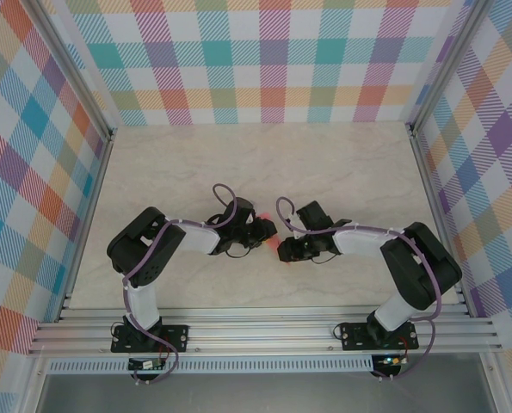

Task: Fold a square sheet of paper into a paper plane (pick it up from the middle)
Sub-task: Fold the wing for the fifth time at the center of the table.

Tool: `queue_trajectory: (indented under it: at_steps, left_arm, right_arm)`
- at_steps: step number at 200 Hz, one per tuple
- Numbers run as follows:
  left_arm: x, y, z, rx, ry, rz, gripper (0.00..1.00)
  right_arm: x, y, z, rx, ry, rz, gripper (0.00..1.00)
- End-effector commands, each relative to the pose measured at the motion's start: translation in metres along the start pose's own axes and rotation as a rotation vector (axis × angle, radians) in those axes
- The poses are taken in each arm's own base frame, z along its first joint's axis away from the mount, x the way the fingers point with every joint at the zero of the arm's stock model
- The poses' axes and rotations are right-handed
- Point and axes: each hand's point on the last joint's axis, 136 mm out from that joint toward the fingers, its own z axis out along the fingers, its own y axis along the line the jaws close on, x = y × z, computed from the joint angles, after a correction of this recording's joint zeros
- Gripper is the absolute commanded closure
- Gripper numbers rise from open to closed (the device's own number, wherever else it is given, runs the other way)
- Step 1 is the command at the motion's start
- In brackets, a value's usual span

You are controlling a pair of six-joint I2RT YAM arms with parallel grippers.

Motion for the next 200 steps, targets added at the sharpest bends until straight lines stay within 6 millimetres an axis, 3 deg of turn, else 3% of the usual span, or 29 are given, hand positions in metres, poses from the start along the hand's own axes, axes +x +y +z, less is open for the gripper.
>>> queue_trajectory:
  at_steps: [1,41,83,149,200]
  left_arm:
    - [0.001,0.015,0.006,-0.052,0.013,-0.009,0.73]
    - [0.001,0.015,0.004,-0.053,0.012,-0.009,0.73]
    - [0.002,0.015,0.004,-0.056,0.014,-0.01,0.73]
    - [0.003,0.019,0.004,-0.068,0.02,-0.012,0.73]
    - [0.003,0.017,0.004,-0.066,0.021,-0.012,0.73]
  right_arm:
    - [0.0,-0.001,0.002,0.012,0.02,-0.014,0.69]
    - [0.009,-0.006,0.008,0.019,0.048,0.021,0.76]
    - [0.018,-0.007,0.008,0.014,0.066,0.039,0.74]
    - [-0.014,0.008,-0.017,-0.059,0.006,0.088,0.7]
    - [-0.019,0.017,-0.021,-0.088,0.036,0.079,0.68]
